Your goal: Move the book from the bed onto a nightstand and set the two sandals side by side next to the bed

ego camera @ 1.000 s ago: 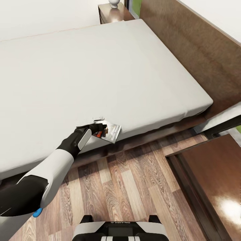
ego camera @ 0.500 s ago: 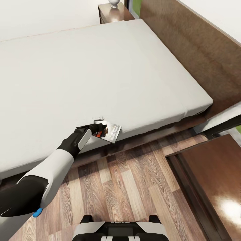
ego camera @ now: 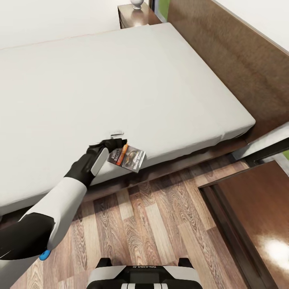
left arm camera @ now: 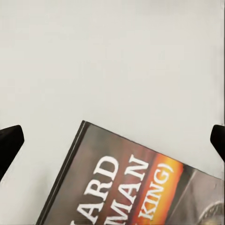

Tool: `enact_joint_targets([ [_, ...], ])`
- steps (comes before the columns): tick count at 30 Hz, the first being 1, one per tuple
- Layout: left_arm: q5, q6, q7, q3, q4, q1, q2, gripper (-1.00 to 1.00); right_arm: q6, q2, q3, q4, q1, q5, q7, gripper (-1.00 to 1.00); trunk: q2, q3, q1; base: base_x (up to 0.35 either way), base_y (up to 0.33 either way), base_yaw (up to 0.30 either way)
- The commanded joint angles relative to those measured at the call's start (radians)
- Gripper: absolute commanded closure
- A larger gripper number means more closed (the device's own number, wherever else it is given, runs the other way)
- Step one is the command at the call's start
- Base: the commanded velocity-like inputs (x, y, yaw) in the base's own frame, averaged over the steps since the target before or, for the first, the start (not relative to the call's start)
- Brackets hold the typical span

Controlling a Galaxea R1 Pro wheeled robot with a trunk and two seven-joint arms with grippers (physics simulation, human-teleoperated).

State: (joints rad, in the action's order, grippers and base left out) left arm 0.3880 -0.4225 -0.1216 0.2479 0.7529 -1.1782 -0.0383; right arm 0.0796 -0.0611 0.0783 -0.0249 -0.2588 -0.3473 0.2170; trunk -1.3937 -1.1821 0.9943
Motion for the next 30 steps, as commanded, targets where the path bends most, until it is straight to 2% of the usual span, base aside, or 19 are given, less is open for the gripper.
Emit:
enact_joint_targets([
  [1, 0.010, -0.008, -0.013, 0.003, 0.017, 0.000, 0.001, -1.00, 0.003, 0.000, 0.008, 0.002, 0.000, 0.002, 0.004, -1.00, 0.000, 0.000, 0.000, 0.000, 0.000, 0.000],
  [11, 0.011, -0.042, -0.028, 0.004, 0.088, 0.000, 0.002, -1.00, 0.003, 0.000, 0.008, 0.003, 0.000, 0.002, 0.004, -1.00, 0.000, 0.000, 0.000, 0.000, 0.000, 0.000],
  [30, 0.011, -0.046, -0.039, 0.004, 0.113, 0.000, 0.003, -1.00, 0.003, -0.001, 0.008, 0.003, 0.001, 0.002, 0.004, -1.00, 0.000, 0.000, 0.000, 0.000, 0.000, 0.000],
])
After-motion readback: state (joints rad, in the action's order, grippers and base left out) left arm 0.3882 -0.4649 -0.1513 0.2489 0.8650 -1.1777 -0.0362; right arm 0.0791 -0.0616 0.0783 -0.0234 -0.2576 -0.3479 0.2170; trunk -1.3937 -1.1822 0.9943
